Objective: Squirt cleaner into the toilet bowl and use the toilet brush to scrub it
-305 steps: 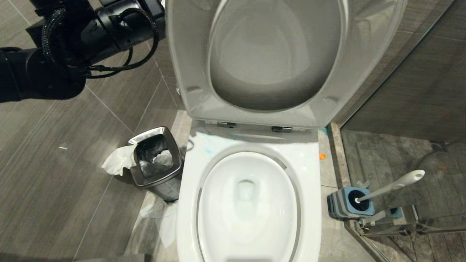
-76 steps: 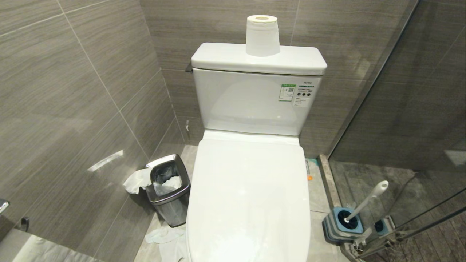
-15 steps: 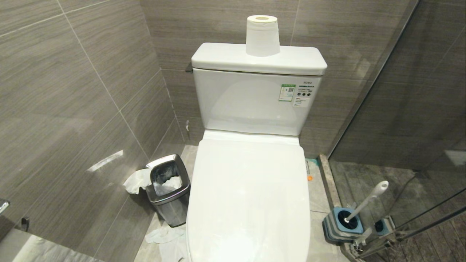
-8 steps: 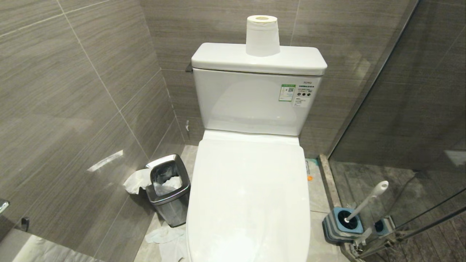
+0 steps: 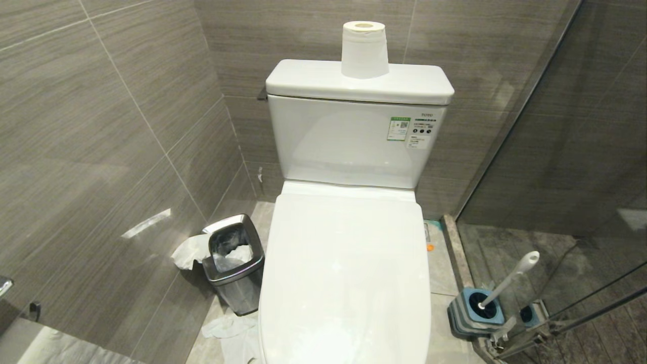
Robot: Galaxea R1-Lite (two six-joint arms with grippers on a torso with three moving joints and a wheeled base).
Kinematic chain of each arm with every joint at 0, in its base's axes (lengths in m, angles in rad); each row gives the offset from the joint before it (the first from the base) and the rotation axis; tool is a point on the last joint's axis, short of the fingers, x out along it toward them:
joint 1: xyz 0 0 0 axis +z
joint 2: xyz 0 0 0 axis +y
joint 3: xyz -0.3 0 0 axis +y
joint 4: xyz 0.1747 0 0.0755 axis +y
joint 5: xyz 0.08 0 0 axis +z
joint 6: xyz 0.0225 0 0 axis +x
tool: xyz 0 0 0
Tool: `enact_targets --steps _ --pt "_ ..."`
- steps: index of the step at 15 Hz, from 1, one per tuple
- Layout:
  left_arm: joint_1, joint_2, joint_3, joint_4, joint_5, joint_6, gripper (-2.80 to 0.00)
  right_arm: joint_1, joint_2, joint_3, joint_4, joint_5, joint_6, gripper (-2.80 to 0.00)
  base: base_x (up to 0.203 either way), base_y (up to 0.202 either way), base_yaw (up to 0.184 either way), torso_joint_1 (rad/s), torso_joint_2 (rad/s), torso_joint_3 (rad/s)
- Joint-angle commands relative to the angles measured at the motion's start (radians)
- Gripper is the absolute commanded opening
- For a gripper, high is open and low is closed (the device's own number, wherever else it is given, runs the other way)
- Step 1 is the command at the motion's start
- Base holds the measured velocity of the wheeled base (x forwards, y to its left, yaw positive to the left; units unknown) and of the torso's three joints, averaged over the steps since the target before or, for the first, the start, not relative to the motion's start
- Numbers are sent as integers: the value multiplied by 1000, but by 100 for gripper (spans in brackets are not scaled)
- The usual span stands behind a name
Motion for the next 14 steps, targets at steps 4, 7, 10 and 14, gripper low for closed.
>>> enact_targets --steps 4,7,10,14 --pt "0 0 2 0 0 0 -280 0 0 0 0 0 0 -280 0 0 0 0 0 0" --pt "0 0 2 0 0 0 -280 0 0 0 0 0 0 -280 0 0 0 0 0 0" --pt "0 0 2 0 0 0 -280 0 0 0 0 0 0 -280 0 0 0 0 0 0" --pt "0 1 2 0 0 0 -280 0 0 0 0 1 1 -280 0 0 0 0 0 0"
